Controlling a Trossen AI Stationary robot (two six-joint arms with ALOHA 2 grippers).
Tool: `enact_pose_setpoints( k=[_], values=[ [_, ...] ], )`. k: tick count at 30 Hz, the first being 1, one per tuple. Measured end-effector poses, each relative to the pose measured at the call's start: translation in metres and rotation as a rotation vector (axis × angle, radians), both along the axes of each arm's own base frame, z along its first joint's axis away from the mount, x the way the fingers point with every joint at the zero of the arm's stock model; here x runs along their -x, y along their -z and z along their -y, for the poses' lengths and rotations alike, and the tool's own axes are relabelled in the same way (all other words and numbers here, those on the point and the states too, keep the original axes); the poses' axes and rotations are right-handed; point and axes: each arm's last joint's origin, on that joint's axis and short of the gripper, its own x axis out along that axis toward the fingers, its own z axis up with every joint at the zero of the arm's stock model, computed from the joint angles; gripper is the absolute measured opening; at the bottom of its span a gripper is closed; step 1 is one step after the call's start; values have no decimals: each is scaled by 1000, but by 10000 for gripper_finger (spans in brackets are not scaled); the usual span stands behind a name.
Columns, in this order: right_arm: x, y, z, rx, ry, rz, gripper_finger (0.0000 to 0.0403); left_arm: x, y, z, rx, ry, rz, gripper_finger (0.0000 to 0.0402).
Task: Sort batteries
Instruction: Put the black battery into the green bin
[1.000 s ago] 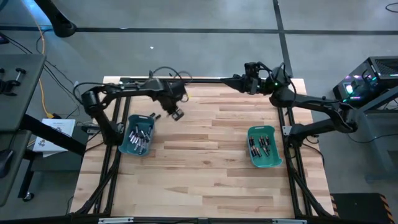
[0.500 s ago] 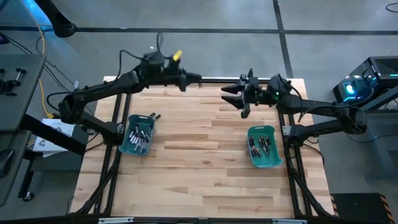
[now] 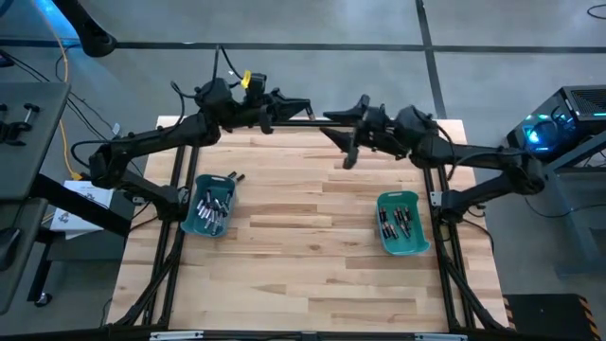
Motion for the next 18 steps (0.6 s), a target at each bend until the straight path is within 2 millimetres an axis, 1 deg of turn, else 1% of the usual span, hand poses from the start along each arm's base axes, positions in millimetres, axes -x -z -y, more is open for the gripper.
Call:
enact_pose_setpoints(
  k=[3,6,9,12,15,18],
  values=[
    [-15,-5,3,-44,-12,-60,176,-1,0,2,-1,2,3,35],
    [-25,-12,5,-74,-26,-67,176,-1,0,2,-2,3,4,35],
    [-29,-22,6,-89,-31,-41,176,-1,0,2,-4,3,5,35],
    [-31,-26,6,-123,-37,-23,172,-1,-1,3,-10,4,5,35],
    [-30,-27,9,-175,-37,-17,145,-1,-1,4,-11,6,6,35],
    [-30,-25,12,-231,-41,-26,98,-2,-1,5,-17,2,7,36]
  ],
)
